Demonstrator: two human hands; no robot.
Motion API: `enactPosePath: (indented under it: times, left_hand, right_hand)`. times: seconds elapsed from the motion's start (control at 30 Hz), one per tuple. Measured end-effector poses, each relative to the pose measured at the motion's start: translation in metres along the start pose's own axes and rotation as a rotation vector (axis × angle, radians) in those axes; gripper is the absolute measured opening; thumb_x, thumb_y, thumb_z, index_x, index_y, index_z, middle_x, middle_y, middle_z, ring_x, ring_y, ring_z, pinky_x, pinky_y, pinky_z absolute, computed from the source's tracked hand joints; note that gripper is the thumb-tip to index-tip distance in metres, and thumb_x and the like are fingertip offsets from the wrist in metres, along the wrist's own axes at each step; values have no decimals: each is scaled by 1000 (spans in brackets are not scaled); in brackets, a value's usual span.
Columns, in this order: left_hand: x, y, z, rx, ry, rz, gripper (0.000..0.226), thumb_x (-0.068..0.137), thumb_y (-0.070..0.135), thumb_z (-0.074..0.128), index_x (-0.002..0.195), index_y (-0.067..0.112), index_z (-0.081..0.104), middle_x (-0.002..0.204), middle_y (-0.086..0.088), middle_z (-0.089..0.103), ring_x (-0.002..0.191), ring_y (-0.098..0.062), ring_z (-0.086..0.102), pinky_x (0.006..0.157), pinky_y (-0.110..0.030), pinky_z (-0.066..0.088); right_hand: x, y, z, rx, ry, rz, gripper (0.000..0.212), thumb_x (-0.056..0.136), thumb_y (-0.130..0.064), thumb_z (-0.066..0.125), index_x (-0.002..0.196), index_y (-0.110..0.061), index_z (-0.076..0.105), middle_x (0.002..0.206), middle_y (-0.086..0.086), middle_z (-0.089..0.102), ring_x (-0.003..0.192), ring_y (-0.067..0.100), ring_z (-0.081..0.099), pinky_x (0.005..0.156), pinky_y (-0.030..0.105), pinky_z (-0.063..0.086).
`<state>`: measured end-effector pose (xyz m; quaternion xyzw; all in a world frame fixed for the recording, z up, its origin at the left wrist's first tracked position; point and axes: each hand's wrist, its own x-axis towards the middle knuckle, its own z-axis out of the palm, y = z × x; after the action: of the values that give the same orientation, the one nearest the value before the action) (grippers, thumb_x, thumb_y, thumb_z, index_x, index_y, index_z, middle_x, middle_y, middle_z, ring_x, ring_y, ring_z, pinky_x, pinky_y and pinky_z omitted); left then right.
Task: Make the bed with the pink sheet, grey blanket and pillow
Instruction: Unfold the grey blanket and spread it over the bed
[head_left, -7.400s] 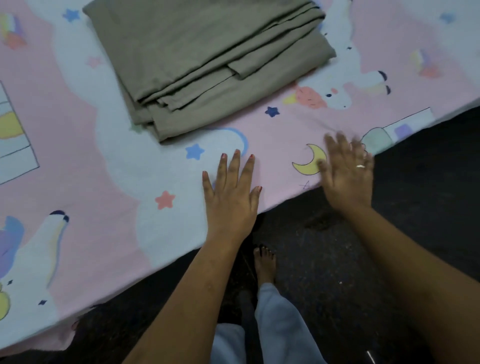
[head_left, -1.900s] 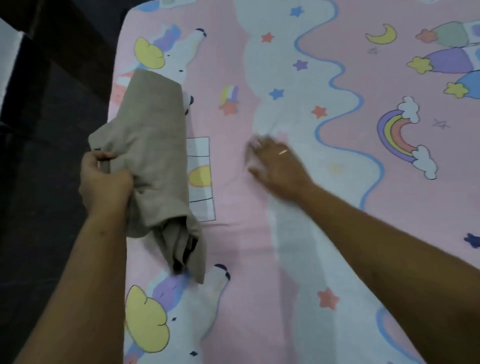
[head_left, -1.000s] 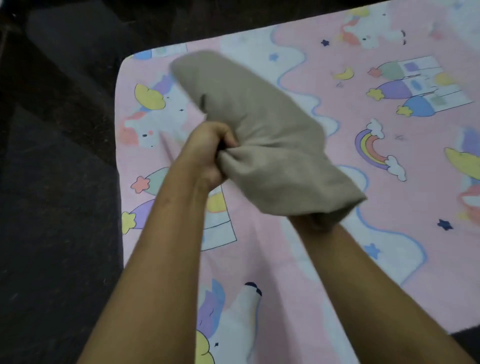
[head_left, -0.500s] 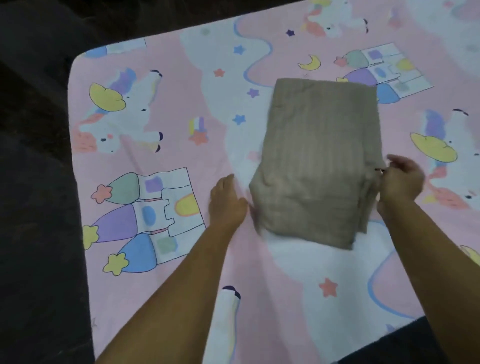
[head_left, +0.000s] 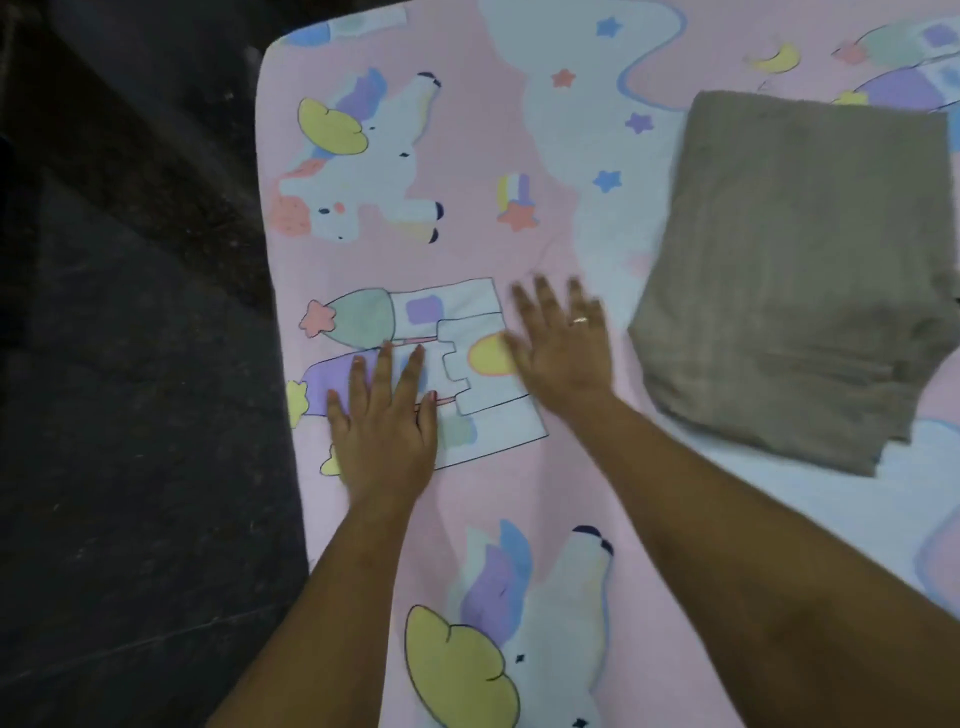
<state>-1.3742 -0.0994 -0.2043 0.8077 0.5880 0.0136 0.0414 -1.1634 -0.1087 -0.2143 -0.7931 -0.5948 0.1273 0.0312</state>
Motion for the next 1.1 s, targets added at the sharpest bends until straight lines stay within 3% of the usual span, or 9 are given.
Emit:
enactPosePath:
  times: [0.07,0.2,0.37,0.53,0.73,0.87,0.93,1.03,1.1]
  left_hand:
    - [-6,-15,-2,-52,24,-109,52,95,45,24,145,34,31,154,-1,30,142,-29,24,110,-56,19]
    - [-23,-34,-7,-197,48,-240,51,96,35,24,146,31,30,156,-2,24,144,-25,18,110,-55,21]
    - [-37,-50,-8,-536,127,-236,46,101,33,29,147,28,30,158,0,16,143,-19,20,111,-41,28]
    - [-40,-45,-3,-523,159,-258,53,98,38,24,148,21,29,154,-10,24,139,-25,29,103,-36,37]
    - [-46,-48,-13,-427,142,-265,43,99,15,41,141,7,41,130,-21,49,116,-35,44,91,-43,41]
    - [-71,-49,-31,-457,46,-295,45,97,7,44,142,13,41,114,-21,52,106,-34,51,86,-44,44]
    - [-75,-51,-41,-399,-65,-275,47,98,11,41,145,16,36,117,-19,49,109,-33,52,91,-43,45]
    - [-60,-56,-55,-212,-280,-200,52,98,13,39,148,15,27,127,-17,49,117,-34,52,94,-42,46]
    - [-51,-57,-62,-19,-401,-107,55,97,13,38,149,11,21,132,-17,49,120,-33,50,95,-41,45]
  right_hand:
    - [-16,-48,13,65,32,-117,63,91,-55,20,144,-27,40,149,1,40,139,33,33,111,52,22]
    - [-55,-122,24,133,7,-339,55,95,-46,22,144,-27,40,150,-2,39,140,26,32,114,48,21]
    - [-55,-104,13,247,-11,-651,58,93,-46,28,145,-21,38,151,-2,38,141,21,31,114,39,10]
    - [-56,-18,23,150,124,-41,65,92,-52,25,146,-19,35,153,2,34,141,25,31,114,45,14]
    - [-146,-94,34,155,-70,-167,63,91,-54,28,143,-21,41,147,3,43,134,24,43,108,44,19]
    - [-184,-120,27,250,-158,-89,66,91,-59,22,142,-22,39,144,1,47,130,21,48,108,43,25]
    - [-191,-121,18,212,-203,-65,78,83,-62,11,148,-24,30,153,0,32,139,20,36,114,43,20]
    - [-208,-122,21,225,-228,-68,92,65,-65,-15,151,-32,-8,159,-6,-11,147,15,-7,116,39,-8]
    - [-218,-127,17,212,-252,-78,91,64,-66,-17,149,-36,-11,158,-6,-16,146,16,-14,115,39,-12]
